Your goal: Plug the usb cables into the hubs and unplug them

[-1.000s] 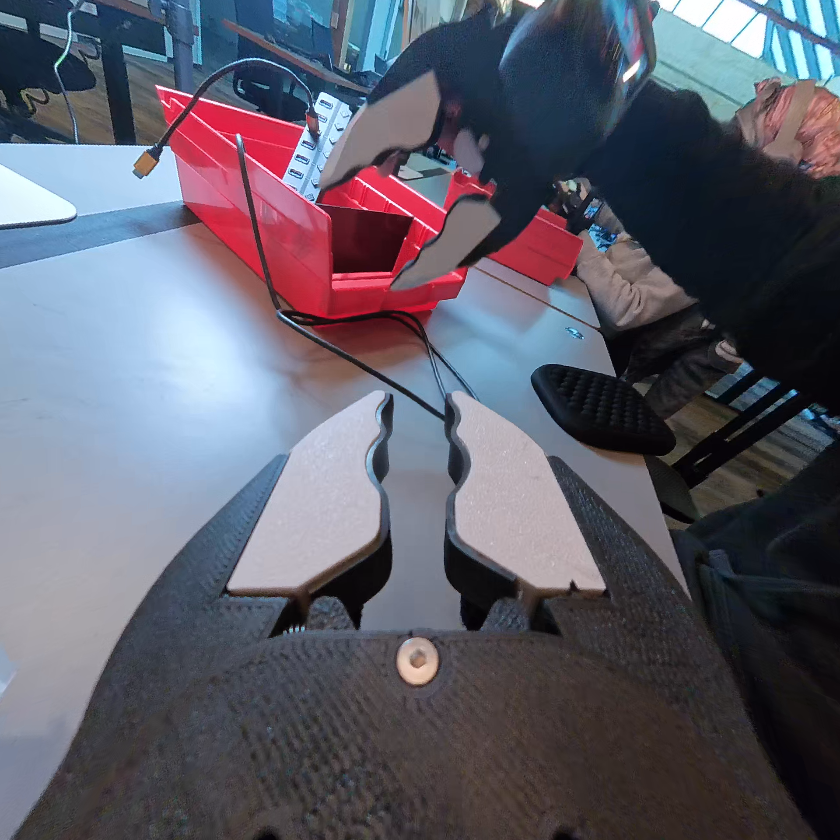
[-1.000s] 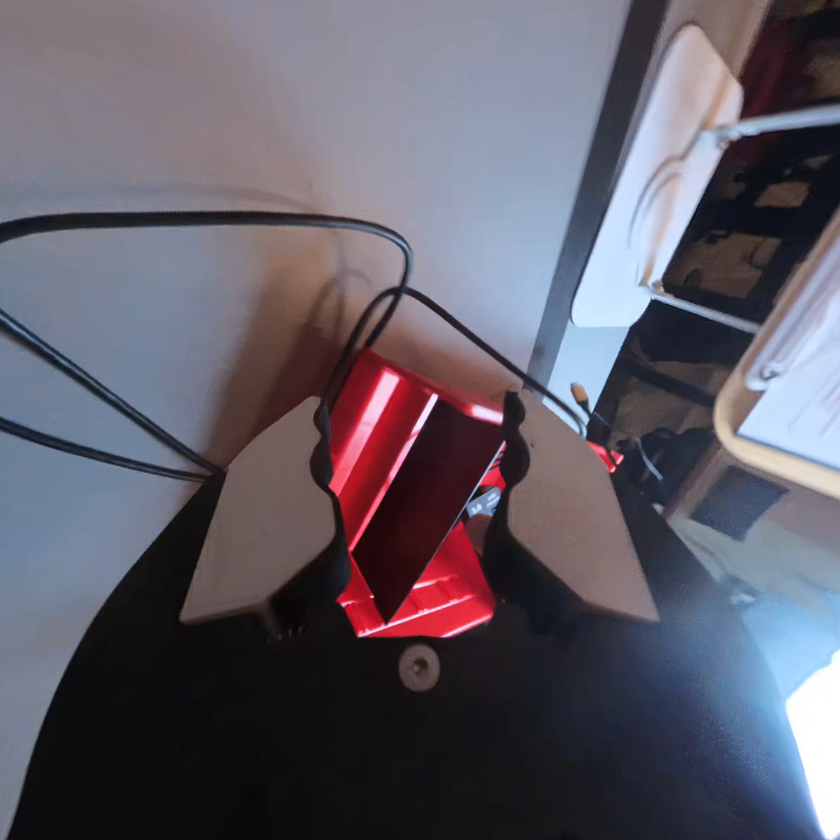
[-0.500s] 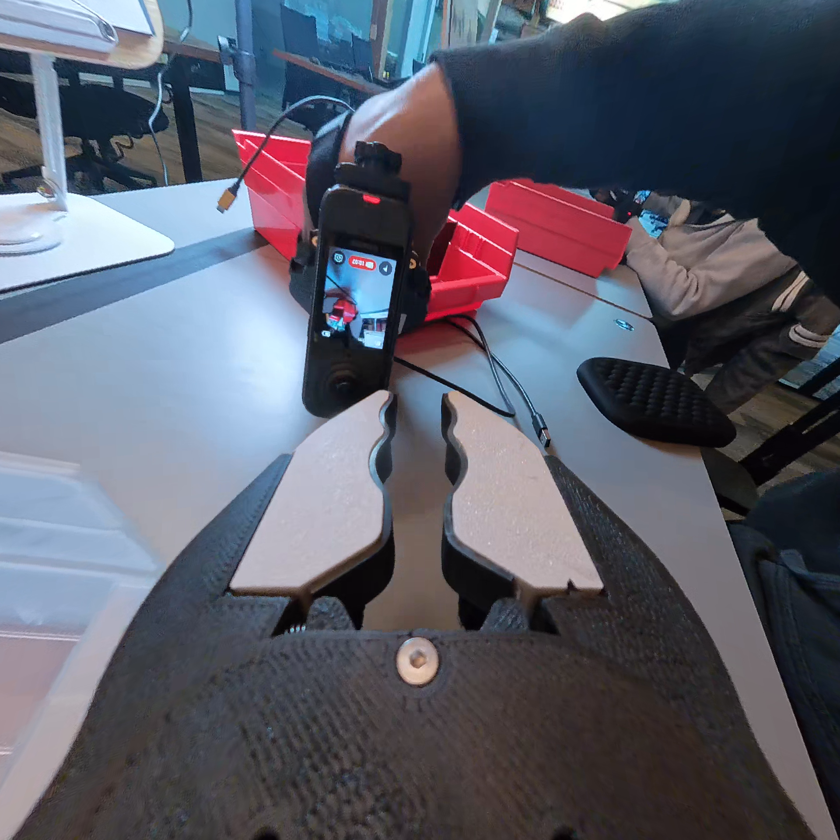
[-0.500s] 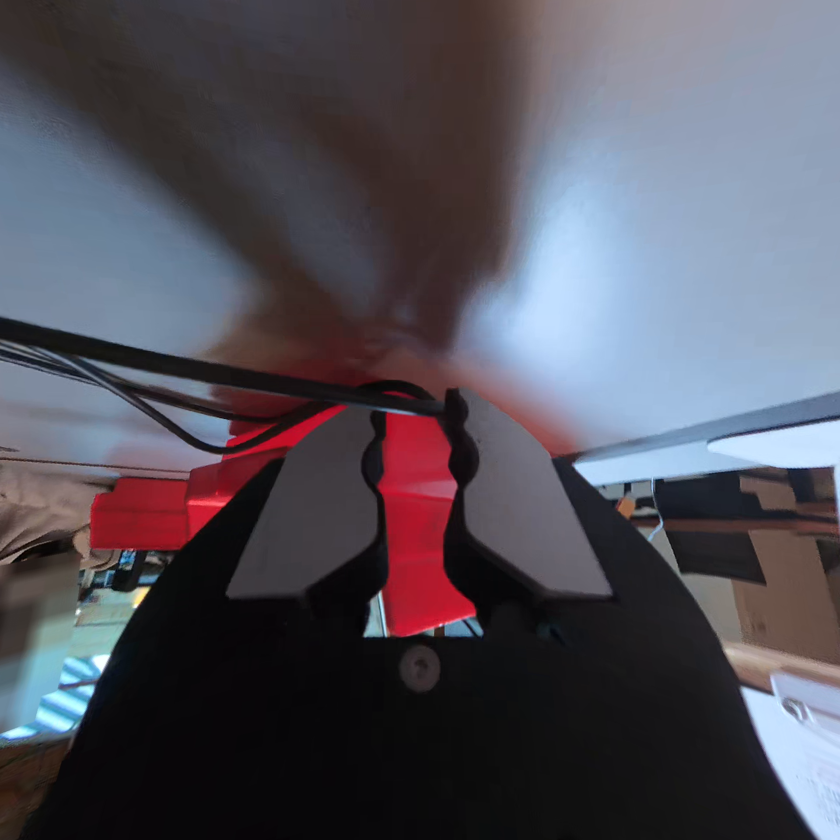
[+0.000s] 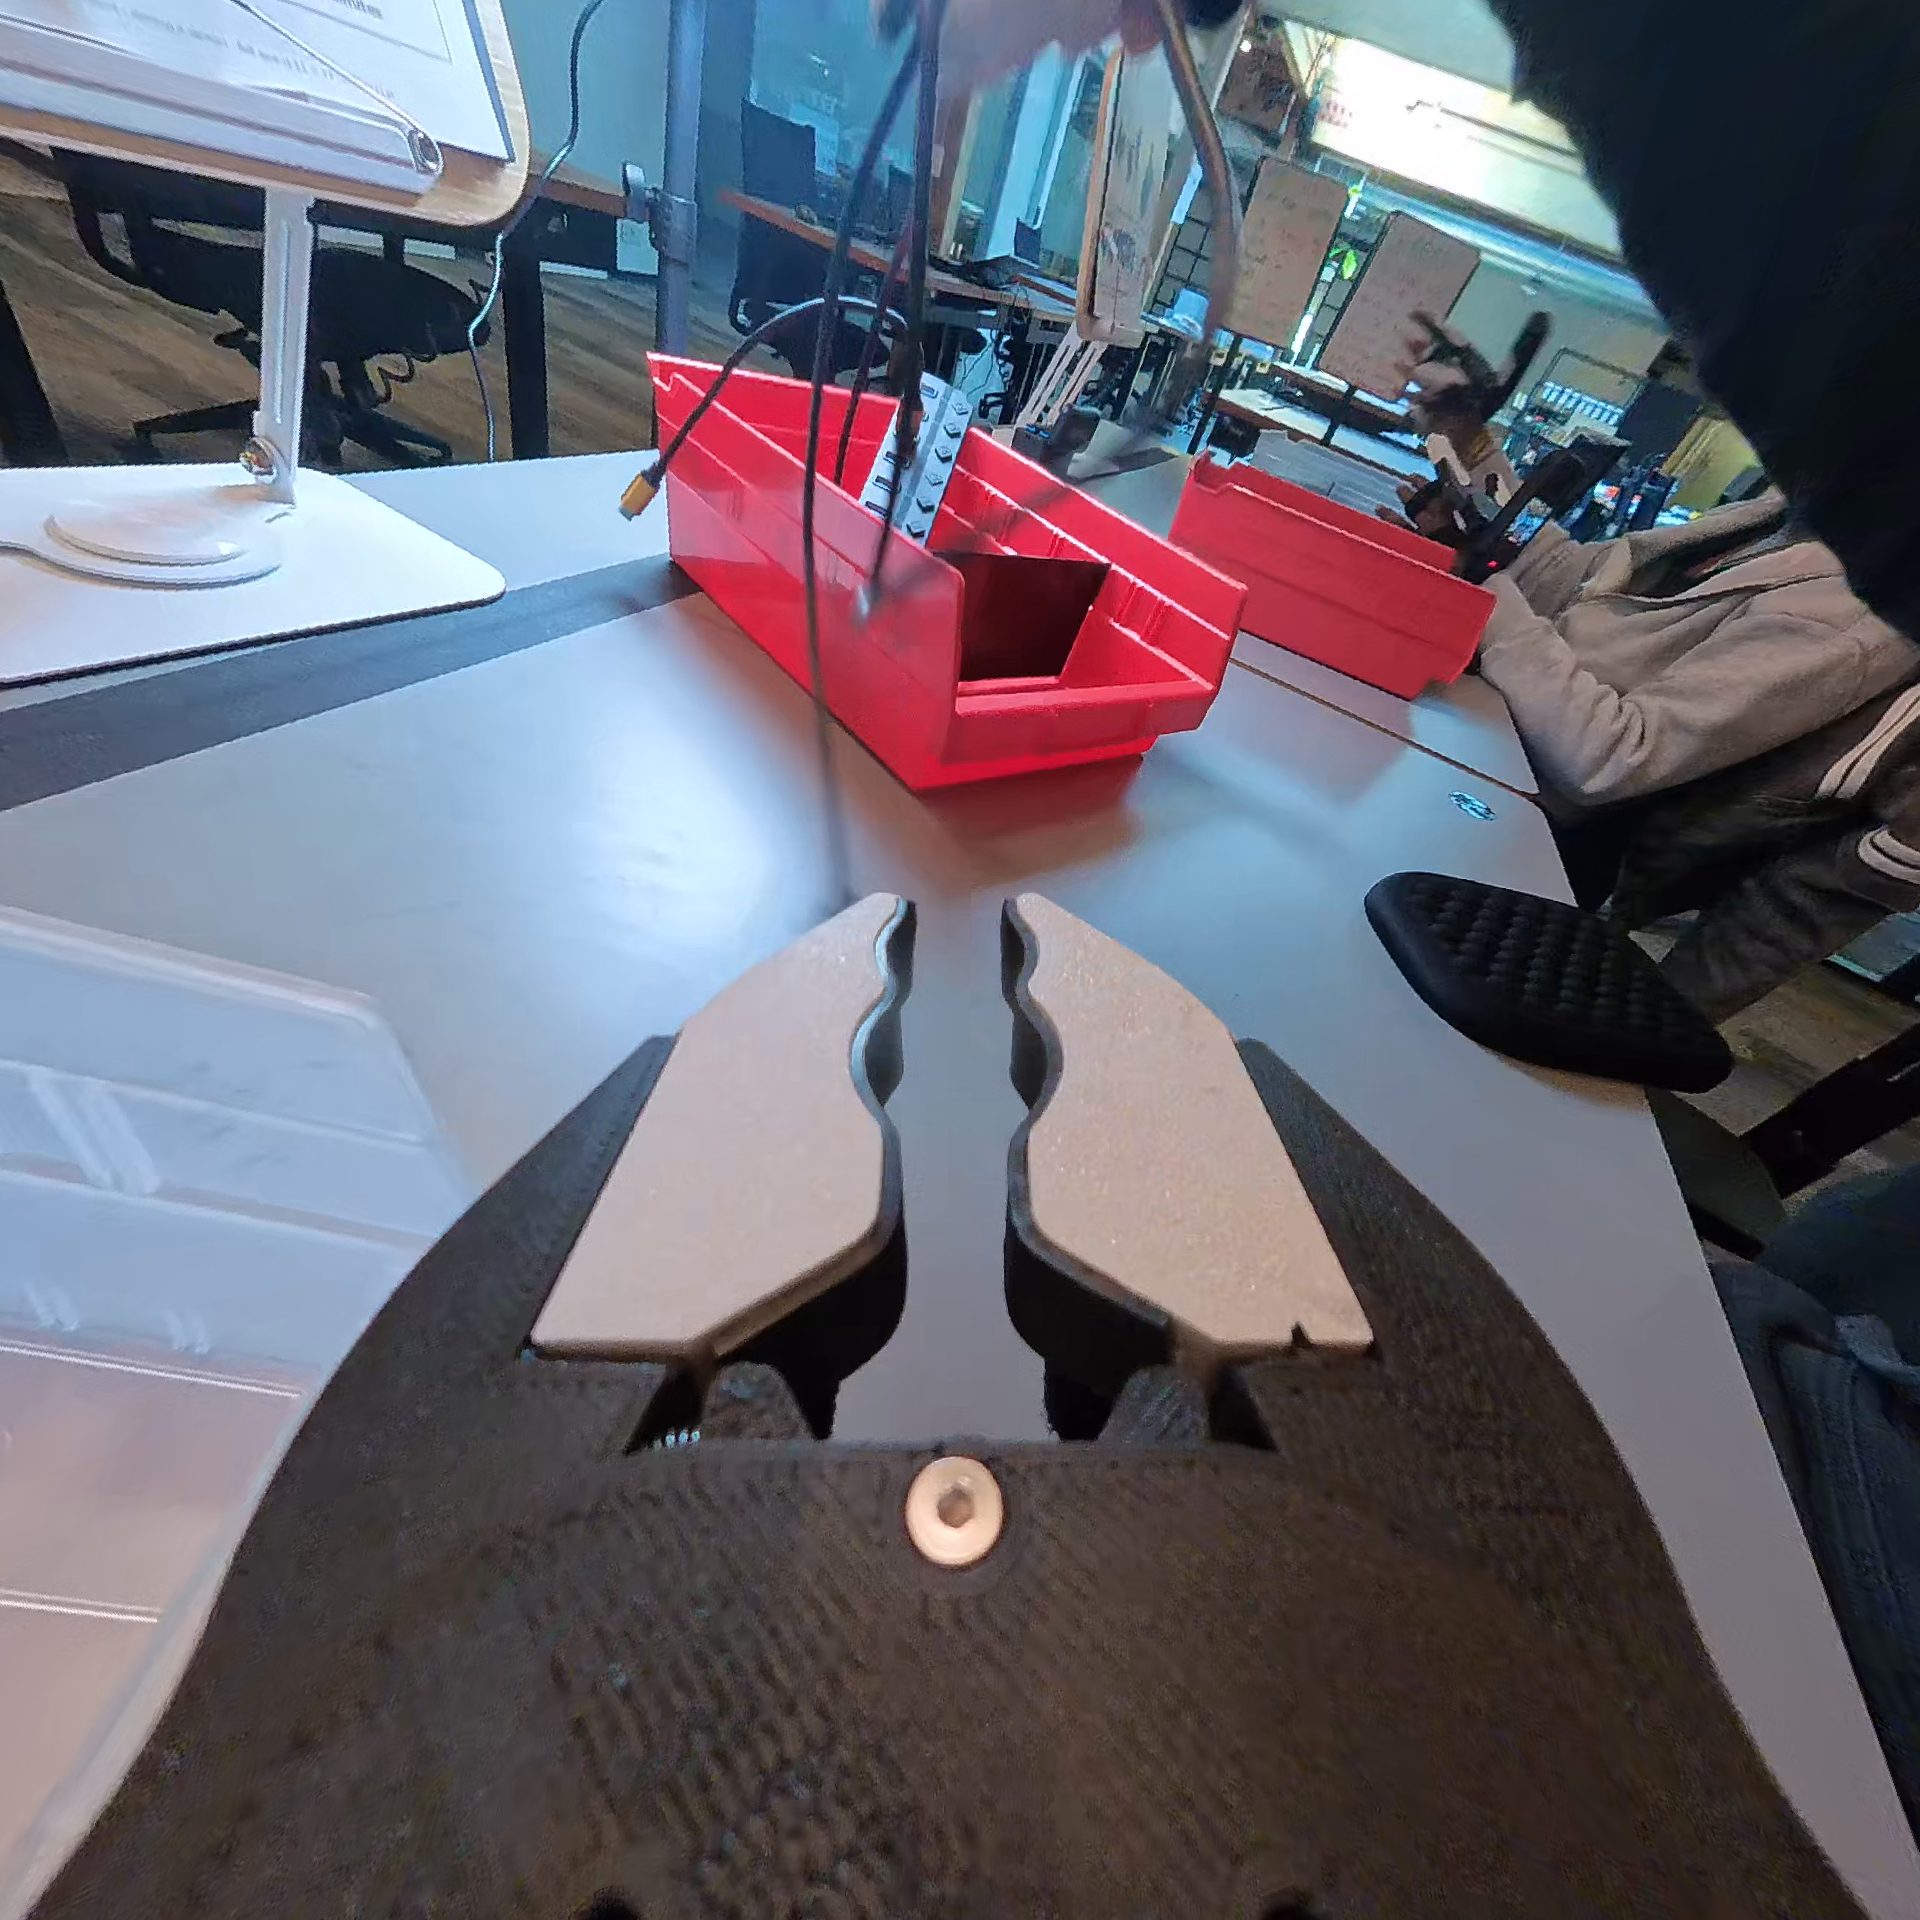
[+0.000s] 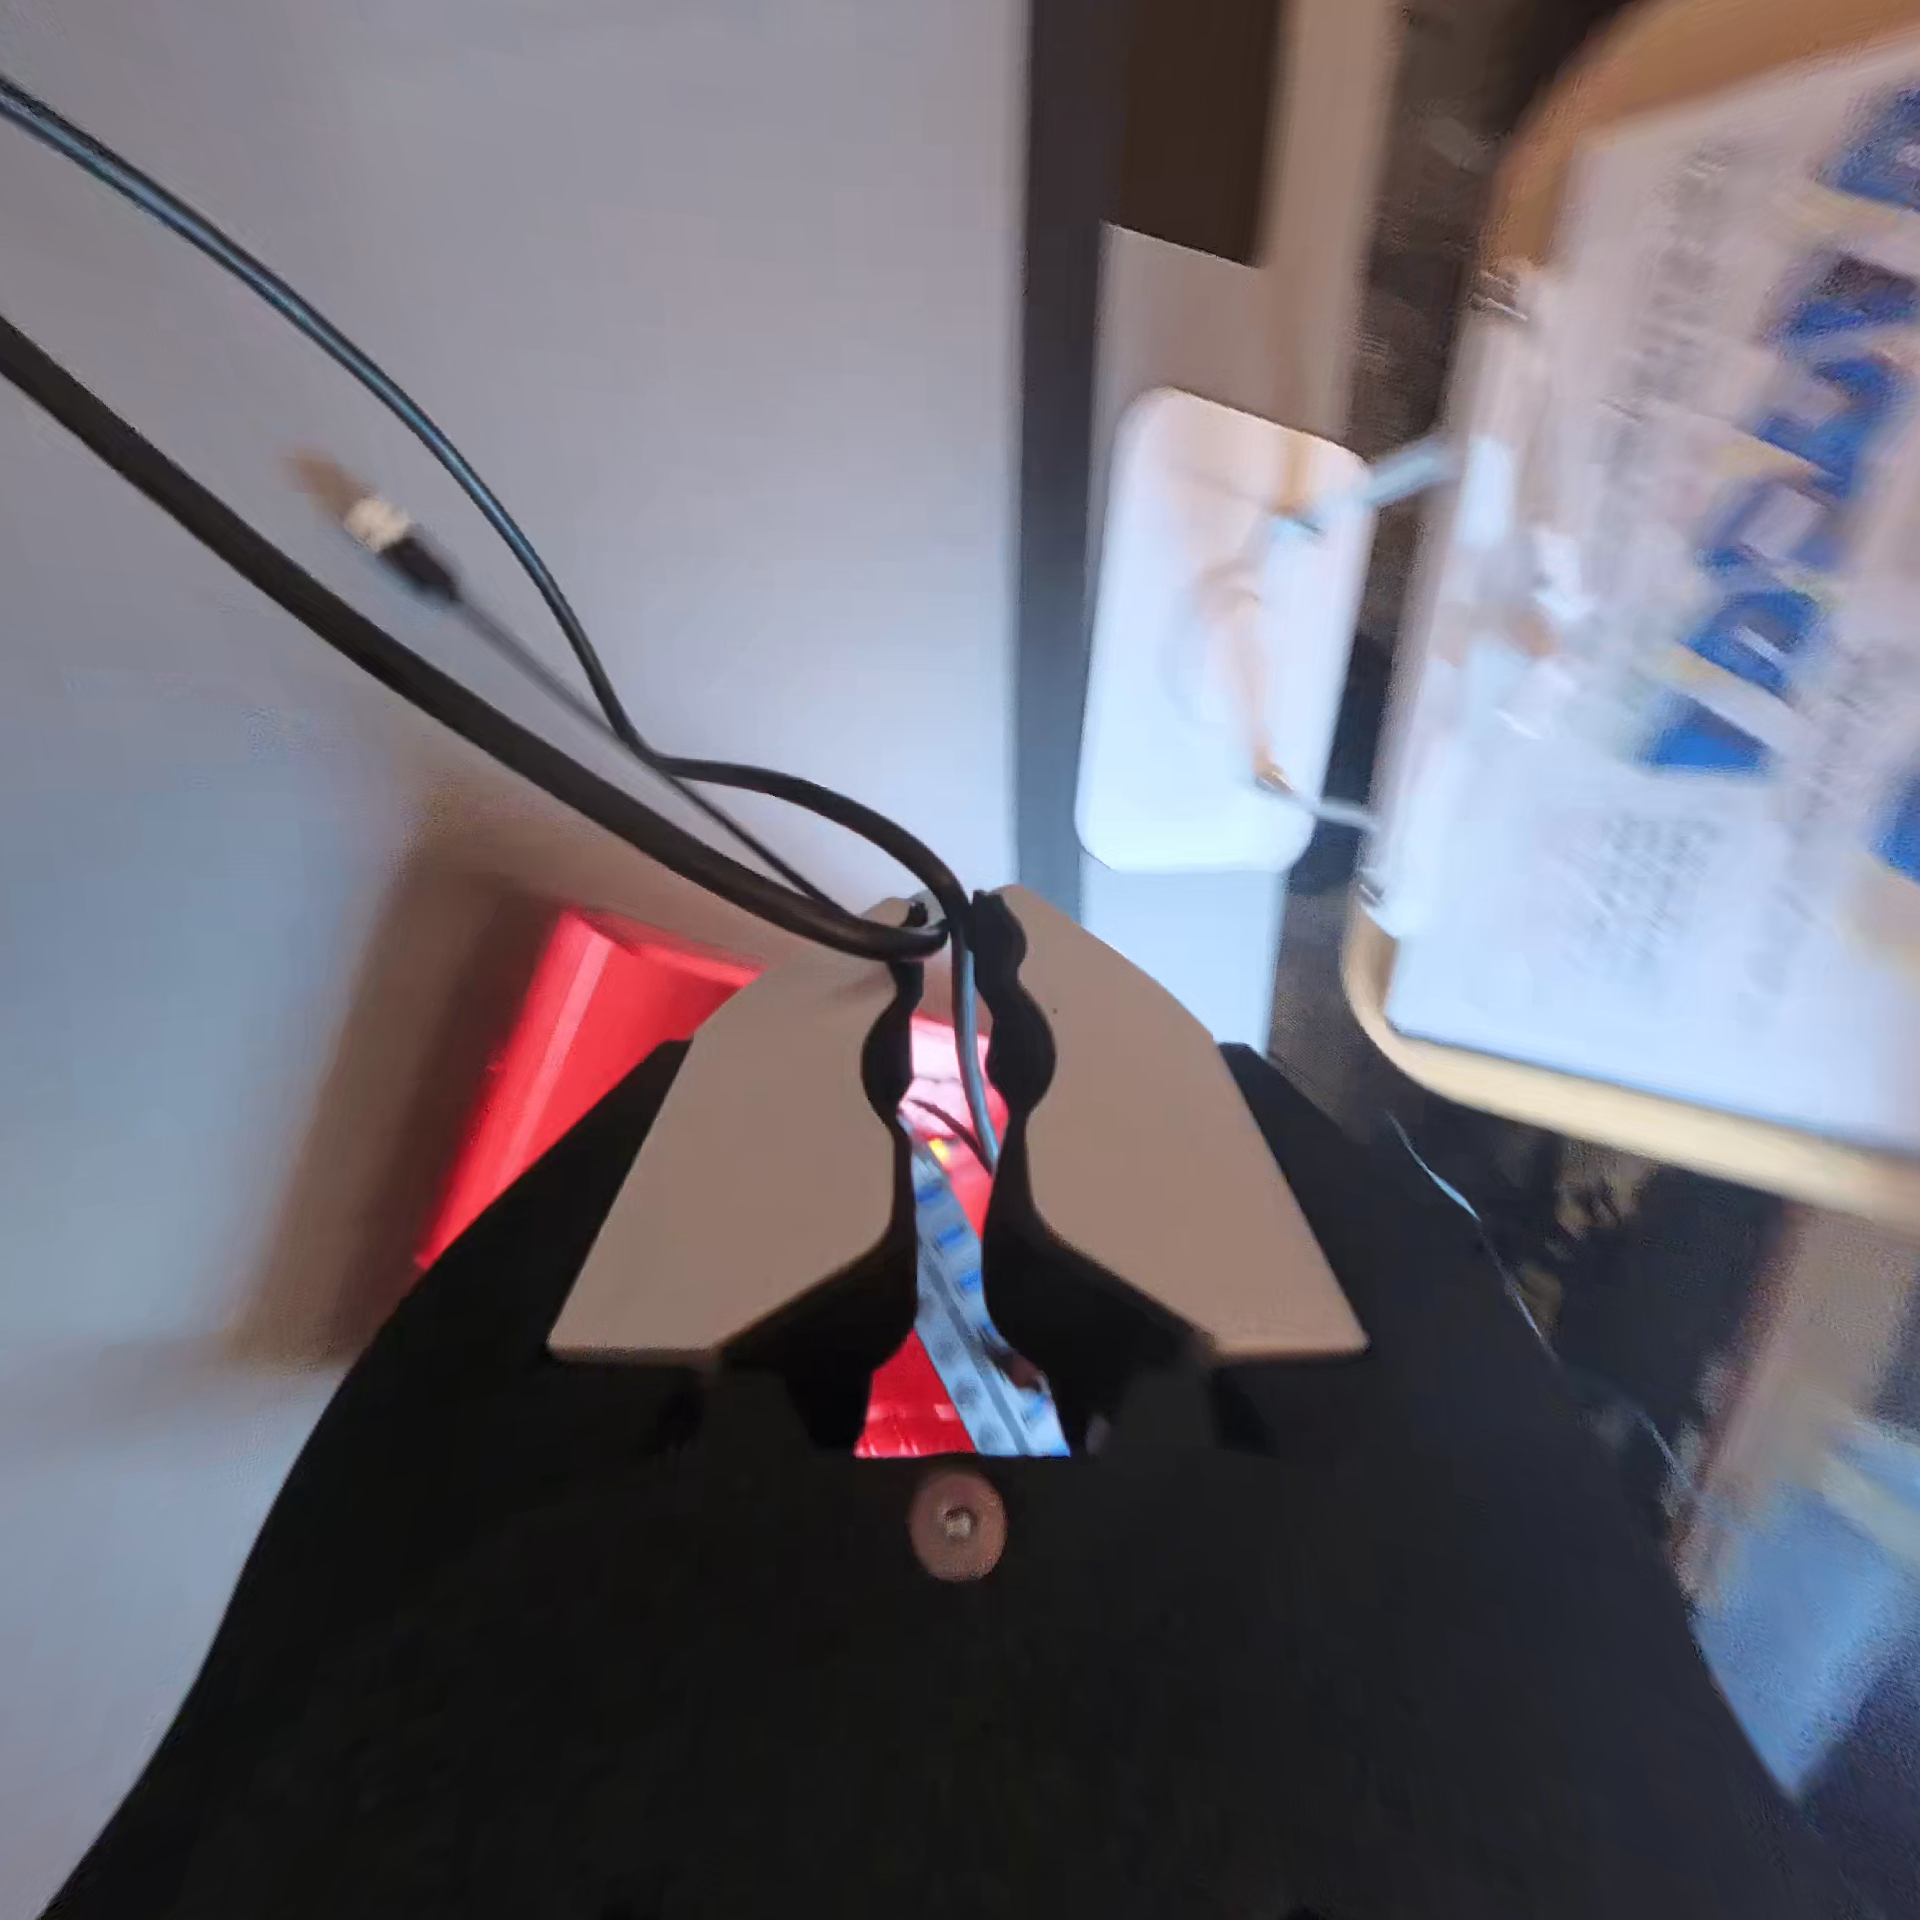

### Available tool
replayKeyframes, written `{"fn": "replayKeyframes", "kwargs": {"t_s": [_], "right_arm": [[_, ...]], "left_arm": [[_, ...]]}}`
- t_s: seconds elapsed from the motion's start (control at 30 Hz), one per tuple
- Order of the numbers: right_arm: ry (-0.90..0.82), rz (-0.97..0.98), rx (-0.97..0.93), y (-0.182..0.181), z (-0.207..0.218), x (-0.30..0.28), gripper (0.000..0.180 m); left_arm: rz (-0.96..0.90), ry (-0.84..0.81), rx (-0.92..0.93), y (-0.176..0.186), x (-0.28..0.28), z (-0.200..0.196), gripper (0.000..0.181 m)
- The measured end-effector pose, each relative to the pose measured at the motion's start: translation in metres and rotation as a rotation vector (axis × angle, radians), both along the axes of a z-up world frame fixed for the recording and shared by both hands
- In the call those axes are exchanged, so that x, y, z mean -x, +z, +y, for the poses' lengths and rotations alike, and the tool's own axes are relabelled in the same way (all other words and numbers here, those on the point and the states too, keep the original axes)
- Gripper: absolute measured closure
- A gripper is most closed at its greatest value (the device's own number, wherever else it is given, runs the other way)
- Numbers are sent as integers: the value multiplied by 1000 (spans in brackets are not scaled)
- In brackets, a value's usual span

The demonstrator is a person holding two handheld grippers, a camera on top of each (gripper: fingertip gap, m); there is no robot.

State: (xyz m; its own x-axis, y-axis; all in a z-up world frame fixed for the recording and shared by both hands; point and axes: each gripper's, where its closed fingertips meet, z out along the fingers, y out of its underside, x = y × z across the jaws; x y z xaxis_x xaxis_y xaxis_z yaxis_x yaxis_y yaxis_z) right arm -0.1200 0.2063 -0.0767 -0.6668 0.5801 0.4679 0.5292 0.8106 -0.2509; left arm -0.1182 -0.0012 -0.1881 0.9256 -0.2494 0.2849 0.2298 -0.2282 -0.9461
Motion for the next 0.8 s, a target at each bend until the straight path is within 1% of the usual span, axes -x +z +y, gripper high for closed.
{"fn": "replayKeyframes", "kwargs": {"t_s": [0.07, 0.13, 0.2, 0.27, 0.37, 0.47, 0.6, 0.67, 0.73, 0.8], "right_arm": [[-106, 114, -78, 28, 40, -10, 170], [-220, 194, -163, 47, 81, -27, 171], [-335, 246, -216, 55, 119, -48, 171], [-423, 231, -295, 49, 155, -74, 171], [-486, 143, -283, 12, 181, -105, 171], [-495, 70, -240, -32, 189, -117, 171], [-491, -16, -232, -87, 193, -112, 171], [-500, -38, -203, -107, 195, -105, 171], [-505, -98, -190, -126, 197, -104, 171], [-484, -165, -144, -143, 191, -108, 170]], "left_arm": [[2, -2, 11, -4, -1, 1, 166], [-1, -6, 20, -6, -3, 3, 166], [1, -6, 28, -8, -3, 4, 166], [0, -6, 37, -10, -4, 5, 166], [-4, -11, 46, -14, -5, 6, 166], [-8, -21, 56, -16, -8, 8, 166], [-10, -27, 81, -25, -9, 11, 166], [-8, -27, 93, -28, -10, 11, 166], [-1, -24, 99, -30, -9, 10, 166], [11, -18, 103, -32, -7, 10, 166]]}}
